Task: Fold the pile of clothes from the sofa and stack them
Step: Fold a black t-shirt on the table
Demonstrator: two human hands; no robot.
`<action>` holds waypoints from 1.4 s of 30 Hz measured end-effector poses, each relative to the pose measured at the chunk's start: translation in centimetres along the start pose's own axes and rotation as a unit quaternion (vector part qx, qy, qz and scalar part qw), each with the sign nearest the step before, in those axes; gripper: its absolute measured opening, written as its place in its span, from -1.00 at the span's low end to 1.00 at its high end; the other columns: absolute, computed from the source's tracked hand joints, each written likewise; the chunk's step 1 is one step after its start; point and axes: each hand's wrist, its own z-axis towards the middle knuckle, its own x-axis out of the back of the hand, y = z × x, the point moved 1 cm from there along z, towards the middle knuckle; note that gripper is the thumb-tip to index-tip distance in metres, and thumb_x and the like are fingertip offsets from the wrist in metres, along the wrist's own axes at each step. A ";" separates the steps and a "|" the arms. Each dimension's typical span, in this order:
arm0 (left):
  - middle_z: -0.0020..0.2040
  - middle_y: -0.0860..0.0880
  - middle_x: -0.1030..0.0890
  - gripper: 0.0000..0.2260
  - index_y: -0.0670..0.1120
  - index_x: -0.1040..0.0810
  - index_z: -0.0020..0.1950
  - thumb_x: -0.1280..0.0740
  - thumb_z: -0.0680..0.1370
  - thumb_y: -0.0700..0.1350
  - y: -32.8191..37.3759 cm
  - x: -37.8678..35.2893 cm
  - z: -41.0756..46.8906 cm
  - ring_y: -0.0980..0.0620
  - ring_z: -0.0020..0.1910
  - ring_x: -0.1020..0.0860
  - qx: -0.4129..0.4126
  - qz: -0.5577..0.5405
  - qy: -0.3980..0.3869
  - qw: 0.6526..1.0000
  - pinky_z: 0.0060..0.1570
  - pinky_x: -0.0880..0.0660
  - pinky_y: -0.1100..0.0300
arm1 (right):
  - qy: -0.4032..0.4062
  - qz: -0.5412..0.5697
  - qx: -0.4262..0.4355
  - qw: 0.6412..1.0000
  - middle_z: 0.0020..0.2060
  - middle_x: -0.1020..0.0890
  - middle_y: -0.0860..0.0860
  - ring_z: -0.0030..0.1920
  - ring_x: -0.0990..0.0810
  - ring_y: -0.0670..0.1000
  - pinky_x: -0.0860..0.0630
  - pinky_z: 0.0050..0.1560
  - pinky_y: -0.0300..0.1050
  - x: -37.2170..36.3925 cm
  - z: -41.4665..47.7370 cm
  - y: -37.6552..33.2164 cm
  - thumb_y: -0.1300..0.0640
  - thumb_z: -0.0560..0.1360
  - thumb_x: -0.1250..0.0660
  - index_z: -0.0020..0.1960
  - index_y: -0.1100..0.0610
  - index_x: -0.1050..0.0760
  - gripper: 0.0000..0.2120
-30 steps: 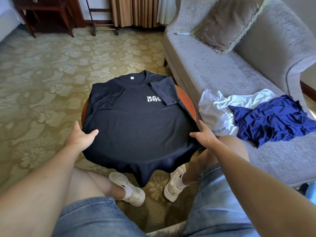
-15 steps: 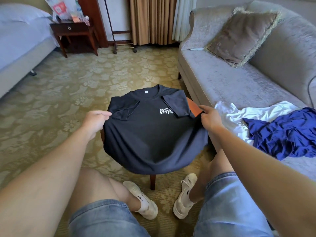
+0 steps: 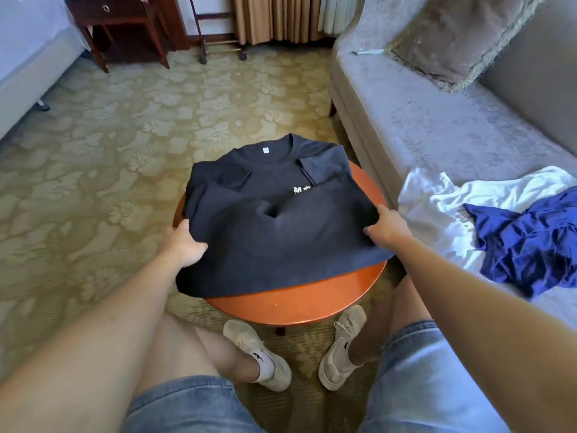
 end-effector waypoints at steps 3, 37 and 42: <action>0.47 -0.19 -0.24 -0.25 -0.02 -0.18 0.53 -0.39 0.46 0.21 -1.2 -0.8 -0.3 -0.28 0.39 -0.34 0.030 0.027 0.050 0.998 0.32 -0.37 -0.11 | 0.020 0.000 -0.036 0.999 0.23 -0.42 0.21 0.17 -0.49 0.32 -0.49 0.16 0.11 -0.5 0.1 0.5 0.11 0.40 -0.38 0.33 0.12 -0.33 -0.47; 0.22 -0.13 -0.35 -0.57 -0.28 -0.46 0.32 -0.16 0.51 -0.56 7.3 8.8 -17.2 -0.04 0.06 -0.62 -0.177 -0.534 -0.097 0.821 0.09 -0.53 0.13 | -0.009 0.547 0.165 0.821 -0.10 -0.60 0.19 -0.12 -0.62 0.08 -0.57 -0.09 -0.24 10.0 -16.4 -3.2 0.59 0.44 -0.13 0.04 0.25 -0.54 -0.63; 0.06 -0.15 -0.60 -0.75 -0.23 -0.54 0.23 -0.27 0.58 -0.36 7.2 8.9 -18.0 0.04 -0.07 -0.63 -0.187 -0.488 -0.013 0.852 -0.04 -0.58 0.25 | 0.076 0.479 0.218 0.847 -0.16 -0.61 0.21 -0.15 -0.58 0.09 -0.54 0.00 -0.04 10.5 -17.3 -3.7 0.43 0.50 -0.26 -0.03 0.25 -0.59 -0.82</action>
